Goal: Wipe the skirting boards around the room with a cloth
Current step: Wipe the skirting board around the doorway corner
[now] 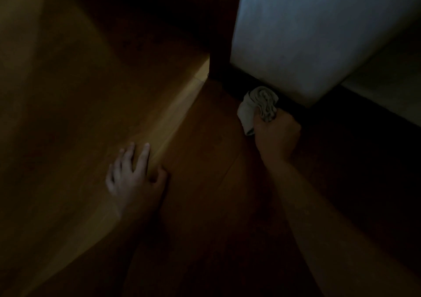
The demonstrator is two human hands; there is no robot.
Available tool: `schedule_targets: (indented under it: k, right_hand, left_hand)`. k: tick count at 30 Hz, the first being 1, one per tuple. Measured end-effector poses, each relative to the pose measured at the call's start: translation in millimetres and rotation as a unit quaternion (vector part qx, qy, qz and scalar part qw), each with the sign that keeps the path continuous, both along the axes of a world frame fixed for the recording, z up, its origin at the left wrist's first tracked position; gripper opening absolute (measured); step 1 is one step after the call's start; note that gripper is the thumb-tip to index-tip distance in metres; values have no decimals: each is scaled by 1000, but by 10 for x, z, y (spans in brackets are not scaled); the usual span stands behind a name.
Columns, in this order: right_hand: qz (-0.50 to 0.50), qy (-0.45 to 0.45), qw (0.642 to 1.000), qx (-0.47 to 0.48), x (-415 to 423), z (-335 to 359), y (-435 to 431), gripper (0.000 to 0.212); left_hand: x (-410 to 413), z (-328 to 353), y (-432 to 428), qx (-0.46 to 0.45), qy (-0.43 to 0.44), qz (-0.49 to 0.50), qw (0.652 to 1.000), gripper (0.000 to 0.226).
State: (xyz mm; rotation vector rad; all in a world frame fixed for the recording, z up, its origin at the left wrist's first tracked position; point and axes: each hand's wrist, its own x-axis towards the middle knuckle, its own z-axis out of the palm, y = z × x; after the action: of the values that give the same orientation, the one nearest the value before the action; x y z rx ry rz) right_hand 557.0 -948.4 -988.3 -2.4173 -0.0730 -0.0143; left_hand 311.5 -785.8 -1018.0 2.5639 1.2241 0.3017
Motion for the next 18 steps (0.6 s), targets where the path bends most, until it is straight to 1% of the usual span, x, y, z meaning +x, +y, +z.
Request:
schedule_targets:
  k: [3, 6, 9, 12, 15, 18]
  right_hand:
    - [-11, -28, 999, -38, -25, -43, -416, 33]
    - [-28, -55, 996, -66, -60, -71, -656, 36]
    - [-10, -56, 996, -62, -47, -59, -568, 34]
    - [-5, -49, 998, -43, -39, -45, -558, 36]
    - [-13, -52, 997, -47, -48, -56, -595, 35]
    - [-4, -32, 998, -47, -40, -58, -471, 33]
  left_hand:
    - [8, 9, -10, -2, -2, -1, 1000, 68]
    - [-2, -23, -9, 10, -6, 4, 1000, 62]
    - [-10, -48, -2, 5, 10, 2, 1000, 67]
    - [-11, -61, -5, 16, -11, 1, 1000, 61]
    - [-13, -84, 0, 21, -19, 4, 1000, 61]
    - [-21, -95, -2, 24, -15, -1, 1000, 61]
